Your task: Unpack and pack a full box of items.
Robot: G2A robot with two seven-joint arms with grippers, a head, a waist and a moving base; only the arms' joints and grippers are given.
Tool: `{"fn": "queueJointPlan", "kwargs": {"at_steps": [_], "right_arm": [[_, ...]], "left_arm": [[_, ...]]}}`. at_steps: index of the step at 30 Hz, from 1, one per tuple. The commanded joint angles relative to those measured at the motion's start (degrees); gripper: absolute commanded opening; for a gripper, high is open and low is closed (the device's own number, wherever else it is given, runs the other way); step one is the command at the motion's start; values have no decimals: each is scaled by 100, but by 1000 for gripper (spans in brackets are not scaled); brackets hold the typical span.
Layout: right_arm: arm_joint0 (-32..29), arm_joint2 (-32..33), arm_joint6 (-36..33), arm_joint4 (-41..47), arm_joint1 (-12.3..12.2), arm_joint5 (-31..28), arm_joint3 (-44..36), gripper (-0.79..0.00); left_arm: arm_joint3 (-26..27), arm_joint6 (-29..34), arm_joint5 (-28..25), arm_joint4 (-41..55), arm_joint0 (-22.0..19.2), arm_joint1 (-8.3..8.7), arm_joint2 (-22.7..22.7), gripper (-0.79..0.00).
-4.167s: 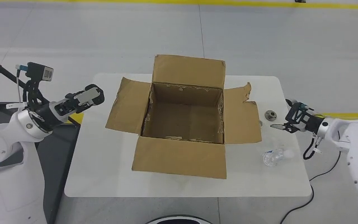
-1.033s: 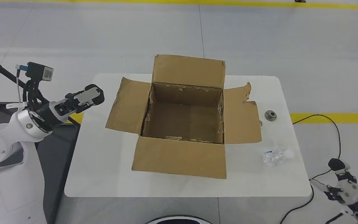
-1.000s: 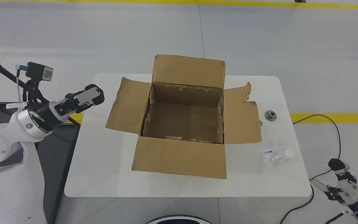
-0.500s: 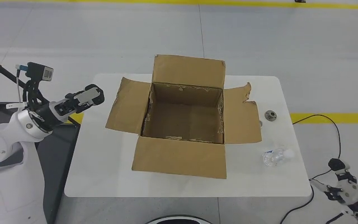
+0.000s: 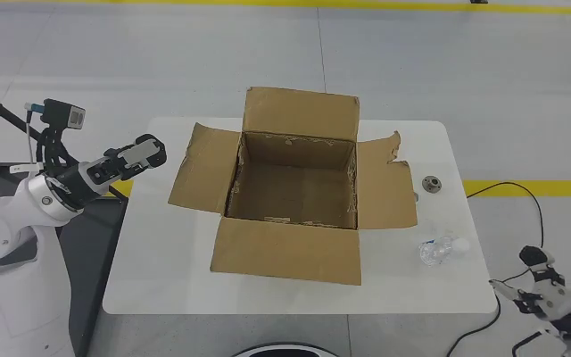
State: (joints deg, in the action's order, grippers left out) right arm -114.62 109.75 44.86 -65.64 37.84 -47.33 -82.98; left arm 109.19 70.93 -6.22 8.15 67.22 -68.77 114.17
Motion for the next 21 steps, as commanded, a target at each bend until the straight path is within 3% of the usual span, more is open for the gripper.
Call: {"fn": "queueJointPlan", "kwargs": {"at_steps": [1, 15, 21], "right_arm": [[-77, -47, -109, -20, 28, 29, -154, 0], [-499, -328, -933, 437, 281, 1037, -741, 0], [-528, -449, -1446, 784, 393, 1725, -1155, 0]], "left_arm": [[0, 0, 0, 0, 0, 0, 0, 0], [0, 0, 0, 0, 0, 0, 0, 0], [0, 0, 0, 0, 0, 0, 0, 0]]}}
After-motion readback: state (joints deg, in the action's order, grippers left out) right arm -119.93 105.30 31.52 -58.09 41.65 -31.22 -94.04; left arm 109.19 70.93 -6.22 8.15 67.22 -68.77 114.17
